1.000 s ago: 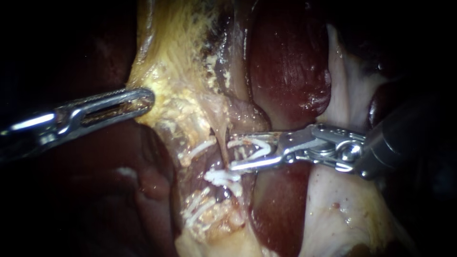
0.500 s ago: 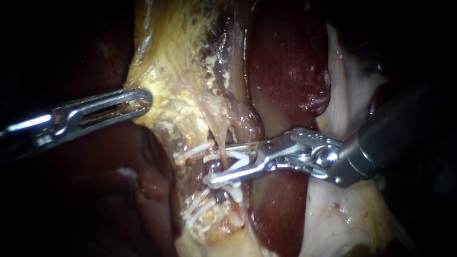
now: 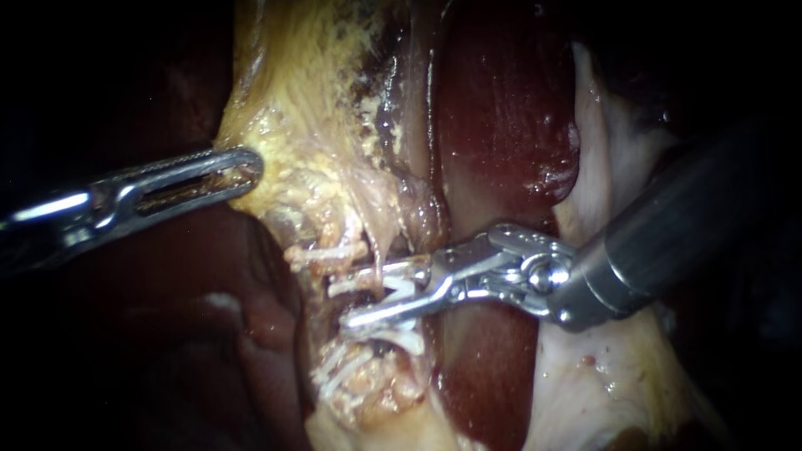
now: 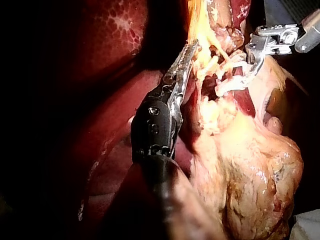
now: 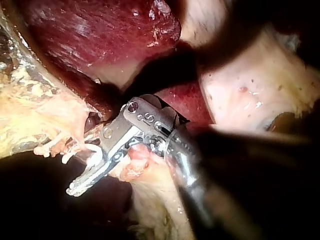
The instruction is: Clipping third clip right tube
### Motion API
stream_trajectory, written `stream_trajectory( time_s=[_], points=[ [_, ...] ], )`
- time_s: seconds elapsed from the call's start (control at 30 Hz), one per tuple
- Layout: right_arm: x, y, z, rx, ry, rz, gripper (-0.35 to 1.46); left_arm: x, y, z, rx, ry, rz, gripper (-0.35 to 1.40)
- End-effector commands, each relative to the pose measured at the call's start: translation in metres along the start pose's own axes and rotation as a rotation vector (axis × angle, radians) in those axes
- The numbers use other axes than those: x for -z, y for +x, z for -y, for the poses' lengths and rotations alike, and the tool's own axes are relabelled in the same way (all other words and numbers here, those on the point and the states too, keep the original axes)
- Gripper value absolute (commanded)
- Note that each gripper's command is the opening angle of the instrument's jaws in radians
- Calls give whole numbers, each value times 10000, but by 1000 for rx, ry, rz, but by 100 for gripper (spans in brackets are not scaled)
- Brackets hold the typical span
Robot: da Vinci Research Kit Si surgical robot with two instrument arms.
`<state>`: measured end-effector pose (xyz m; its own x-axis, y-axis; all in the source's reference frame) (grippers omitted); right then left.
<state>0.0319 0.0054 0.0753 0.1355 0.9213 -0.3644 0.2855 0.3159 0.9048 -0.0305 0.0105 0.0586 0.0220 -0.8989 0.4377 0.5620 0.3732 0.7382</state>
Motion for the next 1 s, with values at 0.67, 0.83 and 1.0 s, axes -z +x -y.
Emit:
stream_trajectory(
  time_s=[0.67, 0.83, 1.0],
  points=[
    [11, 15, -6, -124, -38, -35, 17, -1, 0, 0, 0, -1, 1, -35],
    [23, 16, -10, -136, -61, -50, -35, -1, 0, 0, 0, -1, 1, -35],
    [28, 13, -14, -151, -119, -19, -35, -2, 0, 0, 0, -1, 1, -35]
  ],
)
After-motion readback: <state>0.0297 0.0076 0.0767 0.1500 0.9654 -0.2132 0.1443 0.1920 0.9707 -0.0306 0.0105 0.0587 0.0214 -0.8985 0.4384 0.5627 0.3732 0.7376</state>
